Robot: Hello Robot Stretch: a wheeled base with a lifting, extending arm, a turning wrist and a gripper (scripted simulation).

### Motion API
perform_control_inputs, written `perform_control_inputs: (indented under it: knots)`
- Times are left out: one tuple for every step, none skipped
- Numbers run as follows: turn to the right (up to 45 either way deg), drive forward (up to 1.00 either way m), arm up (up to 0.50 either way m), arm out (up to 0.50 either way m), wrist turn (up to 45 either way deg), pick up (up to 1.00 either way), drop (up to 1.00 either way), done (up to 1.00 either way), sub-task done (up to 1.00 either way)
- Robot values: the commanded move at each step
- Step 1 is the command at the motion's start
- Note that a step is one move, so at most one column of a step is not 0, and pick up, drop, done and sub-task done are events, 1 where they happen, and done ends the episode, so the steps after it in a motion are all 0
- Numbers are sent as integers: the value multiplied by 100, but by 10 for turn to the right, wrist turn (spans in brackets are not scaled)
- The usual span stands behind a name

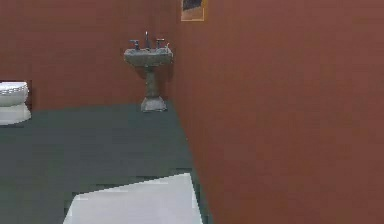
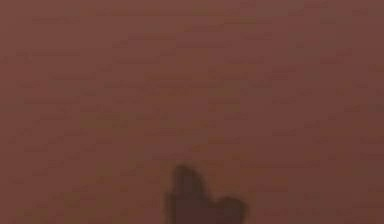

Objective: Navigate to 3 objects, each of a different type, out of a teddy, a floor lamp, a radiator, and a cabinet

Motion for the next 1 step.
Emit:
perform_control_inputs:
  knots:
    - [0,0,0,0,0,0,0,100,0]
